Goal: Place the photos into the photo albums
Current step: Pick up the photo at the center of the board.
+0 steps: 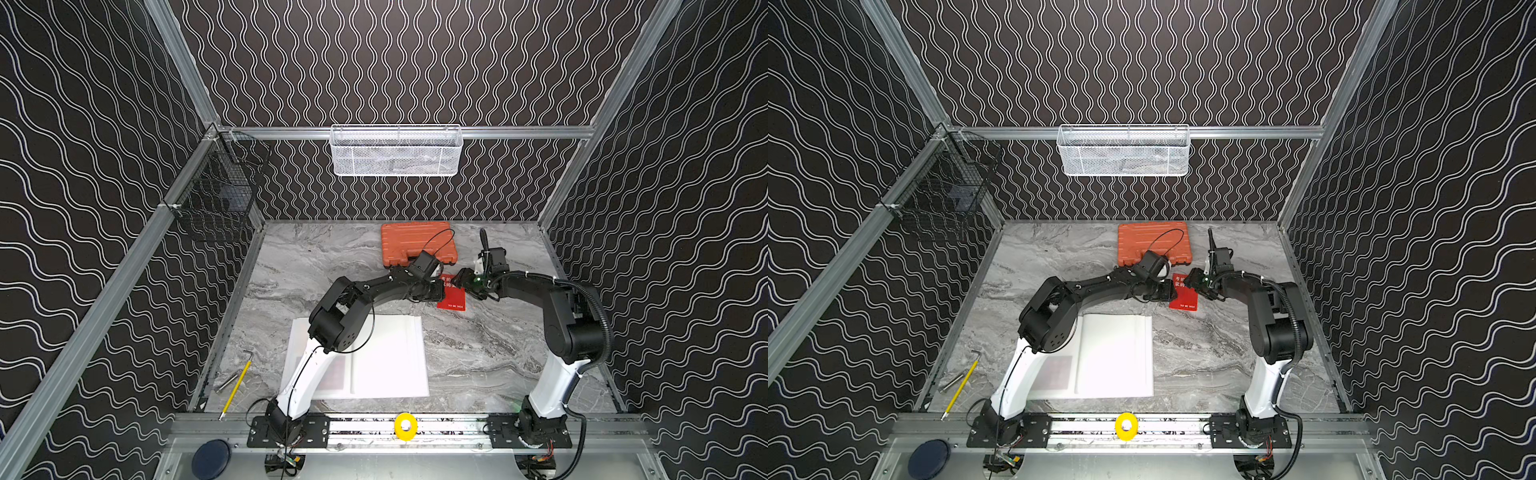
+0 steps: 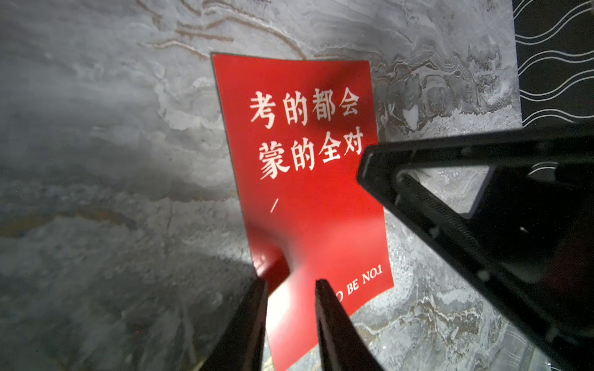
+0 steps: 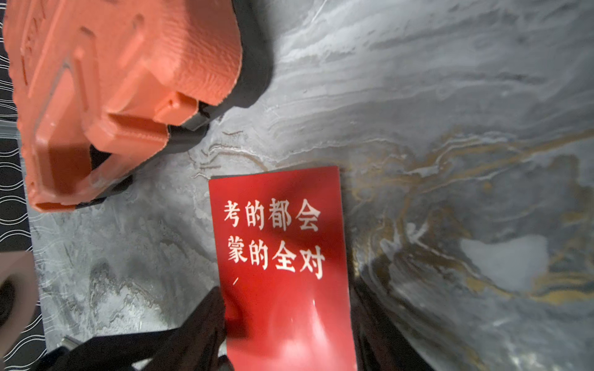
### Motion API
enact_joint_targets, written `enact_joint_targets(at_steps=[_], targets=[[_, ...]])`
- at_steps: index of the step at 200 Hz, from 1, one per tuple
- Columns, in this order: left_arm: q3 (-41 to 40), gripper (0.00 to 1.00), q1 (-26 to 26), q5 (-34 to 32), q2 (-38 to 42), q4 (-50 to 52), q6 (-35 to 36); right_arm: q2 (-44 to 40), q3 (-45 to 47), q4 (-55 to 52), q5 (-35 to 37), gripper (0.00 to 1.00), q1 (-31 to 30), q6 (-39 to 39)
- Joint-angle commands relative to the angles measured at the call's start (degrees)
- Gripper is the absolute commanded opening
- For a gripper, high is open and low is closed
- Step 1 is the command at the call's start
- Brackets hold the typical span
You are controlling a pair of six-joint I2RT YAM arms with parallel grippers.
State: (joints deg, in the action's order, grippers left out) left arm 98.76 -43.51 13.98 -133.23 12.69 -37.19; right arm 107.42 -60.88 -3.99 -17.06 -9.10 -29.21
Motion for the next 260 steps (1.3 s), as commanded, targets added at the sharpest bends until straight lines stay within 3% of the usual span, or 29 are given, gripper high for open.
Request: enact_joint_targets(at_steps=[1,68,150,205,260], targets=[[-0.17,0.32,-0.09,0.00,-1.15,5.86,-0.08,-1.07,0.73,-2.08,-4.34,0.63,-0.17,-1.09],[-1.12,0.32,-0.05,0.61,-0.69,5.51,-0.22,-6.23,3.33,3.76,-13.46,0.61,0.06,-3.65],[-3.41,0.31,1.23,2.44,1.30,3.75,-0.58,-8.15,7.86,2.10,-11.78,0.55,0.23,-1.64],[-4.22,0.30,1.23,3.85,1.30,2.50,-1.27,-7.75,8.77,3.90,-12.91,0.35,0.31,-2.49],[-3.55,0.31,1.19,4.04,2.17,3.50,-0.81,-7.79,8.29,3.23,-12.56,0.02,0.31,-2.31]])
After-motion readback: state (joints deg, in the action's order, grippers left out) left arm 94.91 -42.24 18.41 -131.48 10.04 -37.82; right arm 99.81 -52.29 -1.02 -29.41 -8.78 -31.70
